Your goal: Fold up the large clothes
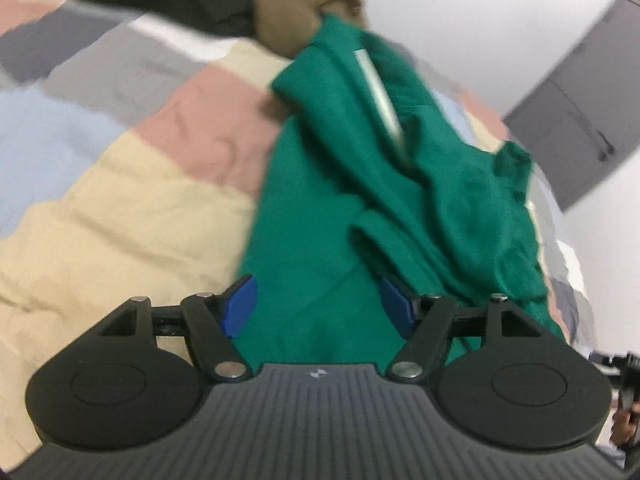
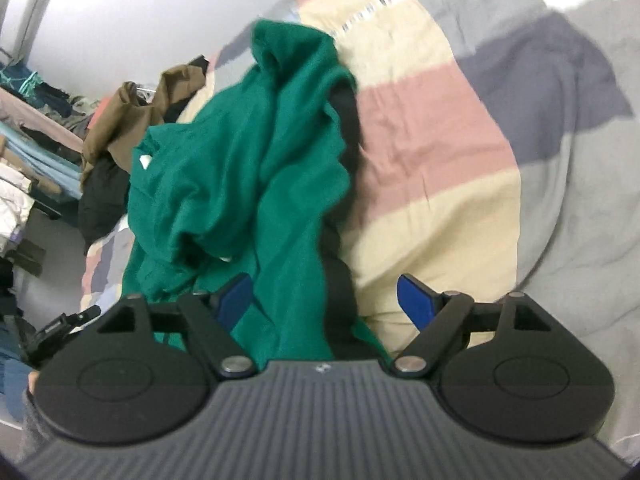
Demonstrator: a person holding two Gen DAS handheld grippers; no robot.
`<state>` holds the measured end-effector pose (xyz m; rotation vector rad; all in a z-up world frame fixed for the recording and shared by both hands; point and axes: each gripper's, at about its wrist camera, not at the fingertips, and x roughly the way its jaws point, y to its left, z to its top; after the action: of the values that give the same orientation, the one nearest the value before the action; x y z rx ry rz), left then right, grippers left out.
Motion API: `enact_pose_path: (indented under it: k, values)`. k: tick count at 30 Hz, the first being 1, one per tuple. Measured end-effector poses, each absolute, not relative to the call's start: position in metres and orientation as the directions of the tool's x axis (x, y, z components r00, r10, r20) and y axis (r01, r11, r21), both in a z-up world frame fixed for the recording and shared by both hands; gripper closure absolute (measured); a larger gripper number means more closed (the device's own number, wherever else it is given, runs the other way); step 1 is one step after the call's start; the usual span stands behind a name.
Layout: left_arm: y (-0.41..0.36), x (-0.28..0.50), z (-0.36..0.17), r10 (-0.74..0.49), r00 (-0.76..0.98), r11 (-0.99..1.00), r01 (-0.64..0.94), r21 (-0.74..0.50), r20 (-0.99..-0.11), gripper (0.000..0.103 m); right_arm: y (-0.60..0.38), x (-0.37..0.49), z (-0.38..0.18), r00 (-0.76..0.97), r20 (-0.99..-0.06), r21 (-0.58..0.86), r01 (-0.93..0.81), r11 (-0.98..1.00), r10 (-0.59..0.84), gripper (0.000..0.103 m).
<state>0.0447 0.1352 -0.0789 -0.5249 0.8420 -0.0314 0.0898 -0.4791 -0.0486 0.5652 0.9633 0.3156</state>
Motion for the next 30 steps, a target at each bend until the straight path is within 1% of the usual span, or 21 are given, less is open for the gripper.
enact_pose_path:
  k: [2,5,9,10,13,15,18,22,26,28,30]
  values:
    - [0.138,0.049,-0.087,-0.218,0.663,0.865,-0.208,-0.456,-0.717,0.03,-0.478,0.097,-0.061,0.507,-0.68,0.605,-0.02,0.796,0.53,0.02]
    - [0.143,0.055,-0.099,-0.232,0.648,0.84,-0.243,-0.486,-0.725,0.03,-0.466,0.108,-0.072,0.445,-0.668,0.629,-0.09,0.772,0.596,0.021]
    - [0.147,0.067,-0.115,-0.254,0.625,0.795,-0.299,-0.528,-0.738,0.029,-0.438,0.126,-0.086,0.352,-0.72,0.587,-0.149,0.795,0.598,0.021]
    - [0.148,0.07,-0.119,-0.268,0.617,0.784,-0.307,-0.54,-0.74,0.029,-0.431,0.13,-0.09,0.328,-0.732,0.578,-0.162,0.799,0.597,0.02]
    - [0.146,0.072,-0.126,-0.321,0.615,0.753,-0.296,-0.588,-0.72,0.029,-0.411,0.137,-0.093,0.289,-0.748,0.557,-0.217,0.802,0.598,0.019]
    - [0.146,0.07,-0.126,-0.365,0.626,0.726,-0.272,-0.632,-0.689,0.029,-0.402,0.137,-0.088,0.281,-0.749,0.545,-0.253,0.799,0.6,0.019]
    - [0.15,0.064,-0.125,-0.436,0.656,0.664,-0.228,-0.712,-0.616,0.029,-0.403,0.134,-0.078,0.281,-0.713,0.57,-0.301,0.764,0.643,0.019]
    - [0.146,0.06,-0.119,-0.483,0.672,0.641,-0.164,-0.749,-0.561,0.029,-0.415,0.119,-0.062,0.294,-0.638,0.623,-0.347,0.701,0.712,0.02]
    - [0.138,0.06,-0.115,-0.551,0.664,0.615,-0.089,-0.784,-0.507,0.029,-0.412,0.108,-0.049,0.306,-0.607,0.618,-0.397,0.678,0.733,0.02]
    - [0.133,0.061,-0.115,-0.547,0.656,0.633,-0.084,-0.77,-0.52,0.029,-0.409,0.107,-0.048,0.31,-0.592,0.624,-0.408,0.667,0.744,0.02]
    - [0.133,0.063,-0.119,-0.527,0.634,0.656,-0.118,-0.745,-0.565,0.029,-0.404,0.113,-0.05,0.311,-0.596,0.626,-0.398,0.671,0.74,0.02]
